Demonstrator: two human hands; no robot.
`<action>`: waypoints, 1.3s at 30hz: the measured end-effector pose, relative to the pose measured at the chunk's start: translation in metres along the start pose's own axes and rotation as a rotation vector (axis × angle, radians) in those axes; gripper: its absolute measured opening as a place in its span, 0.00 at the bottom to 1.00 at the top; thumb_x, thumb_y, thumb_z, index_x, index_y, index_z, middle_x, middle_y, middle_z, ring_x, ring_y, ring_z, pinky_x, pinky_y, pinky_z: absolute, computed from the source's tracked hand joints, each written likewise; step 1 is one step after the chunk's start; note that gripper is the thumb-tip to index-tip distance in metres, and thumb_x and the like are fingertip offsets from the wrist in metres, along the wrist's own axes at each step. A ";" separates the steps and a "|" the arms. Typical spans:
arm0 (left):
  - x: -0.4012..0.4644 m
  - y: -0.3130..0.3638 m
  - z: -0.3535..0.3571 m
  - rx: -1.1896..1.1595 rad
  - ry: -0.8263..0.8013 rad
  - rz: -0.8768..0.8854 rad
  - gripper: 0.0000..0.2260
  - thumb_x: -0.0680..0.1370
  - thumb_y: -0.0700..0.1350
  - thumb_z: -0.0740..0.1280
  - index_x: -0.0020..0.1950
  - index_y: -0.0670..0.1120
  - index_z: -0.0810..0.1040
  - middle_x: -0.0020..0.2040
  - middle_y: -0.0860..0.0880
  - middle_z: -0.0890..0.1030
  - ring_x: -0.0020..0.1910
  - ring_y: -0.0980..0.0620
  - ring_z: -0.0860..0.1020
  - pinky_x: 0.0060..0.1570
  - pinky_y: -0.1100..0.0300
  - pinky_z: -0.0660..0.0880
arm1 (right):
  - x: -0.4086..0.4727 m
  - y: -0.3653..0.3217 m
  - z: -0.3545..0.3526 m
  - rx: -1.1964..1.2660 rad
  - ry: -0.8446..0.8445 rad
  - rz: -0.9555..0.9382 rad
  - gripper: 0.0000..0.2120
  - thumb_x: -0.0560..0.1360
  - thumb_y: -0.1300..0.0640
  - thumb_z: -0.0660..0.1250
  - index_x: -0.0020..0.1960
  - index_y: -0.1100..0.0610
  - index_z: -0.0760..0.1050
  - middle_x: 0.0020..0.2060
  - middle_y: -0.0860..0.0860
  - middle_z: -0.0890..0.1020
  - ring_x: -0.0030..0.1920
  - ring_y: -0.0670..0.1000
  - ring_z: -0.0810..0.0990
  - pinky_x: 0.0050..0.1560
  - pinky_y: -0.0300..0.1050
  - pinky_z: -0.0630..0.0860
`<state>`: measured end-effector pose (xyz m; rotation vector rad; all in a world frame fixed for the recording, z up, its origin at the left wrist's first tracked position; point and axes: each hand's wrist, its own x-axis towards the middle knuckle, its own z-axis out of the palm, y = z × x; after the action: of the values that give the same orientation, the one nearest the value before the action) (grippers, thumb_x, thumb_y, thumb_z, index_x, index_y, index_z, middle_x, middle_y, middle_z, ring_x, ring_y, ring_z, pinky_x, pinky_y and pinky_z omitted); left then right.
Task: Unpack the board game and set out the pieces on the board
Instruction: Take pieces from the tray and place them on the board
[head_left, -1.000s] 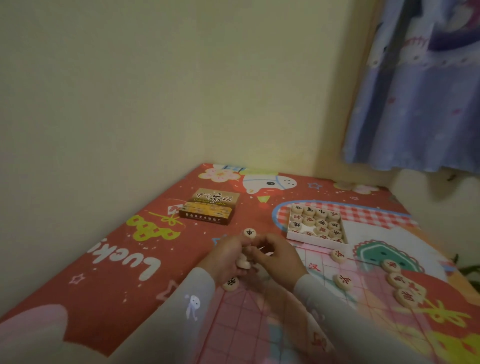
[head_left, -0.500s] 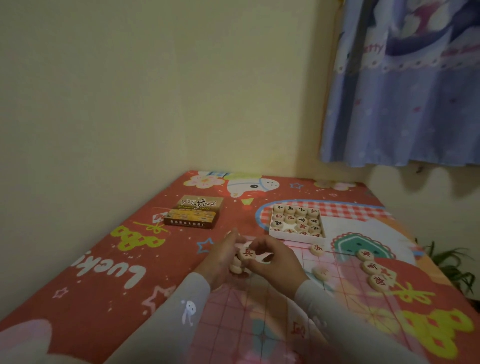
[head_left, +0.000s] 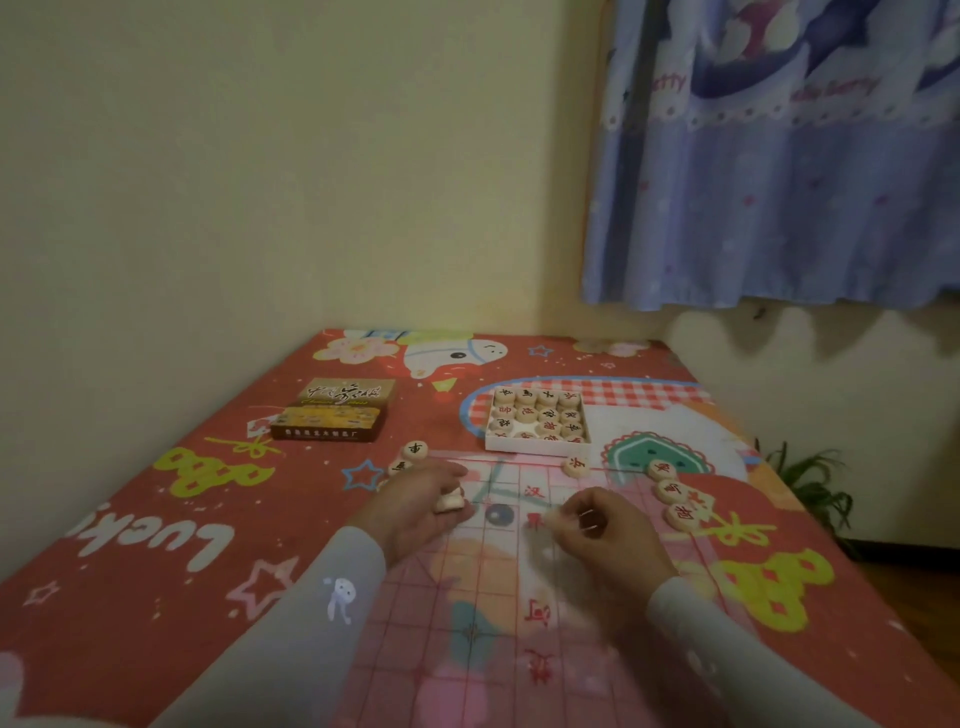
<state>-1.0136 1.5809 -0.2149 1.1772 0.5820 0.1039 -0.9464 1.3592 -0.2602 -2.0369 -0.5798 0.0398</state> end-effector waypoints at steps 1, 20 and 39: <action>0.000 -0.002 0.004 -0.002 -0.015 -0.001 0.08 0.79 0.31 0.58 0.53 0.37 0.76 0.48 0.39 0.74 0.43 0.46 0.77 0.40 0.54 0.81 | -0.004 0.006 -0.009 -0.016 0.030 0.021 0.08 0.68 0.59 0.74 0.42 0.50 0.77 0.41 0.47 0.82 0.42 0.47 0.81 0.44 0.40 0.78; -0.015 -0.032 0.038 0.440 -0.246 0.091 0.17 0.70 0.34 0.74 0.56 0.46 0.76 0.52 0.40 0.80 0.48 0.46 0.81 0.50 0.52 0.81 | -0.035 0.015 -0.026 -0.375 -0.058 0.019 0.04 0.71 0.46 0.70 0.42 0.45 0.77 0.45 0.43 0.79 0.45 0.42 0.77 0.44 0.33 0.72; -0.033 -0.044 0.056 0.996 -0.268 0.697 0.23 0.73 0.41 0.70 0.67 0.54 0.72 0.57 0.54 0.79 0.54 0.56 0.78 0.54 0.64 0.75 | -0.028 -0.019 -0.008 0.063 0.054 0.076 0.14 0.69 0.48 0.75 0.51 0.50 0.76 0.43 0.46 0.82 0.44 0.45 0.81 0.45 0.42 0.80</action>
<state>-1.0242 1.5039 -0.2274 2.2899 -0.0893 0.2591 -0.9760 1.3491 -0.2463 -1.9916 -0.4614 0.0475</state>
